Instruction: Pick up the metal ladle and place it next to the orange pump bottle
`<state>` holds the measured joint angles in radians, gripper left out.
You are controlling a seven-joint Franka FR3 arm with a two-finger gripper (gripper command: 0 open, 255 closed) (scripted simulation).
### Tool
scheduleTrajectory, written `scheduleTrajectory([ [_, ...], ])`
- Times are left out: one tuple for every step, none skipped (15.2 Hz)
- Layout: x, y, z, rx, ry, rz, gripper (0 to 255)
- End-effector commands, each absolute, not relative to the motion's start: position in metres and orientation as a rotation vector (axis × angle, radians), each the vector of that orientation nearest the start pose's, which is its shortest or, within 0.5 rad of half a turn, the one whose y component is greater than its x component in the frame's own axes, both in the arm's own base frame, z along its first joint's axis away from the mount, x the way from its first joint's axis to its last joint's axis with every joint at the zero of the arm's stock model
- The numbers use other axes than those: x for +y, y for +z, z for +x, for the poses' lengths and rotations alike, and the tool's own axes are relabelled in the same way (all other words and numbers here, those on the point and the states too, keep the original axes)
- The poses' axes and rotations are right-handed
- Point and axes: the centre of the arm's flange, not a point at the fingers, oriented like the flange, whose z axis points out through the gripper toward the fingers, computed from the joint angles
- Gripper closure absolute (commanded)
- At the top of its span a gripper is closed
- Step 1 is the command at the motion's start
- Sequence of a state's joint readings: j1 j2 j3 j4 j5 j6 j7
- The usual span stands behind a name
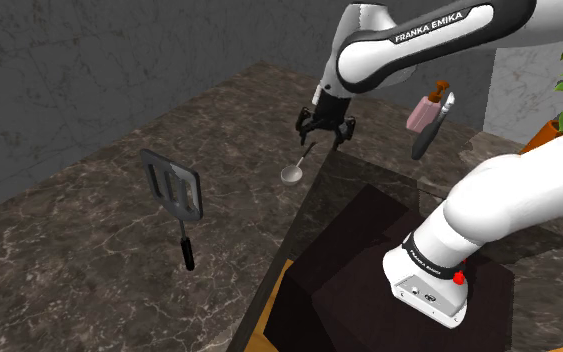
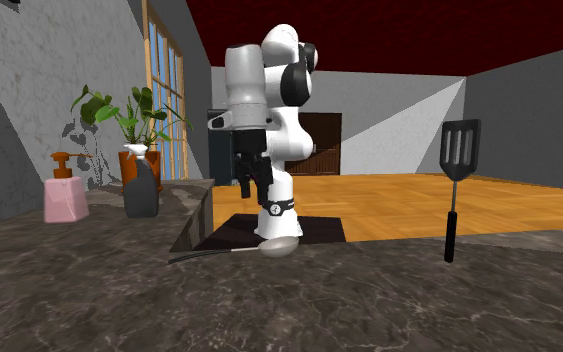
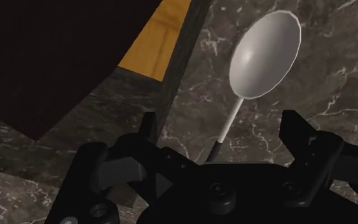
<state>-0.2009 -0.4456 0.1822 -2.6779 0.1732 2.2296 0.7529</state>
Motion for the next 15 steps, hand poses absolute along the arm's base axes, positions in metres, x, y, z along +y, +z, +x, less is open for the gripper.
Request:
scheduleTrajectory([
  [-0.014, 0.351, 0.392, 1.505, -0.003, -2.675, 0],
  [-0.019, 0.341, 0.398, 1.58, -0.02, -2.62, 0],
  [-0.023, 0.332, 0.403, 1.654, -0.037, -2.564, 0],
  [-0.028, 0.322, 0.408, 1.726, -0.054, -2.506, 0],
  [-0.033, 0.312, 0.414, 1.796, -0.071, -2.445, 0],
  [-0.033, 0.311, 0.414, 1.804, -0.073, -2.438, 0],
  [-0.033, 0.306, 0.415, 1.804, -0.073, -2.438, 0],
  [-0.033, 0.301, 0.415, 1.804, -0.073, -2.438, 0],
  [-0.033, 0.295, 0.416, 1.804, -0.073, -2.438, 0],
  [-0.032, 0.29, 0.416, 1.804, -0.073, -2.438, 0],
  [-0.032, 0.285, 0.417, 1.804, -0.073, -2.438, 0],
  [-0.032, 0.28, 0.417, 1.804, -0.073, -2.438, 0],
  [-0.031, 0.271, 0.418, 1.804, -0.073, -2.438, 0],
  [-0.031, 0.271, 0.418, 1.804, -0.073, -2.438, 0],
  [-0.031, 0.271, 0.418, 1.804, -0.073, -2.438, 0],
])
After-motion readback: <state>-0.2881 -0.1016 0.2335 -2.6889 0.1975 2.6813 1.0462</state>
